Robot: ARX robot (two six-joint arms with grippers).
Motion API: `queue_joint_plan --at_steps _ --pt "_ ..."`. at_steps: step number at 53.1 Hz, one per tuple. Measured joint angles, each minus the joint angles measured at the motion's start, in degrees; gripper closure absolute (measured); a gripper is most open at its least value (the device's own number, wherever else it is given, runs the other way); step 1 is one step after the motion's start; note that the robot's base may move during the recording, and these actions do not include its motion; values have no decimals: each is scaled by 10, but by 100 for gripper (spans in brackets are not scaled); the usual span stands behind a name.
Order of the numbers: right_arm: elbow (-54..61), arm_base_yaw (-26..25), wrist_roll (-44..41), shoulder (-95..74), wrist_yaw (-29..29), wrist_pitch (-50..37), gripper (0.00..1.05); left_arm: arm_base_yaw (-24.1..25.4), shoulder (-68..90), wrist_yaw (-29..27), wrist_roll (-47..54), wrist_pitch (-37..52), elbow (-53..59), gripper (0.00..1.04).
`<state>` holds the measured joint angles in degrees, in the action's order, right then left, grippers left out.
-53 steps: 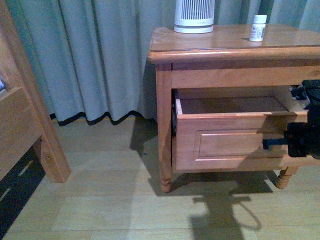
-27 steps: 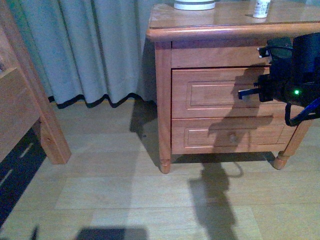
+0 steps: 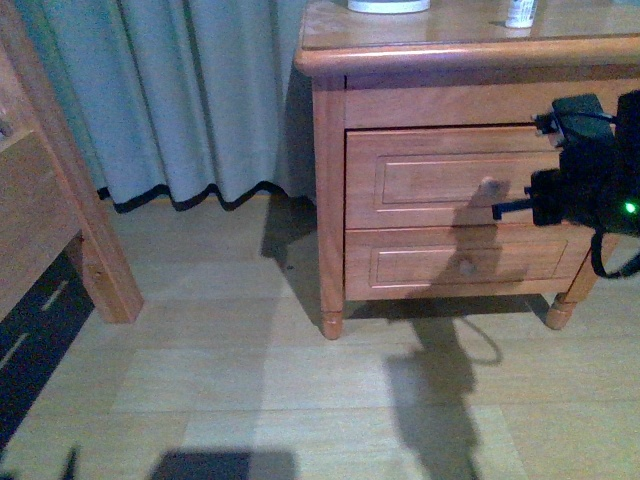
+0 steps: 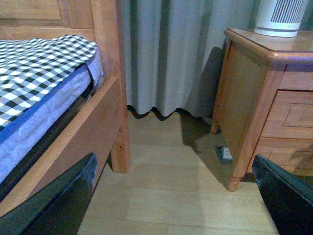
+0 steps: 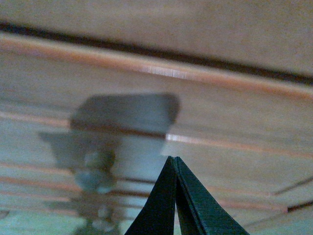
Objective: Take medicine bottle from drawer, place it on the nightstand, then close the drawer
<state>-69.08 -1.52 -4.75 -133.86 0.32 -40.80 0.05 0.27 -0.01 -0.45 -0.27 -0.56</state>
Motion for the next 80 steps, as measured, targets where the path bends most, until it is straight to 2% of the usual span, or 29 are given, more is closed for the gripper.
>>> queue_joint_plan --at_steps 13,26,36,40,45,55,59,63,80 --pt "169 -19 112 181 -32 13 102 0 0 0 0 0 0 7" --pt "240 -69 155 457 -81 65 102 0 0 0 0 0 0 7" --pt "302 -78 147 700 -119 153 74 0 0 0 0 0 0 7" --pt "333 -78 100 811 -99 249 87 0 0 0 0 0 0 7" --pt "403 -71 71 933 -87 303 102 0 0 0 0 0 0 7" --pt "509 -42 54 1021 -57 277 102 0 0 0 0 0 0 7" --pt "535 -8 53 1038 -12 273 102 0 0 0 0 0 0 7" --pt "562 12 51 1062 -9 266 102 0 0 0 0 0 0 7" --pt "623 13 51 1126 -5 265 102 0 0 0 0 0 0 7"
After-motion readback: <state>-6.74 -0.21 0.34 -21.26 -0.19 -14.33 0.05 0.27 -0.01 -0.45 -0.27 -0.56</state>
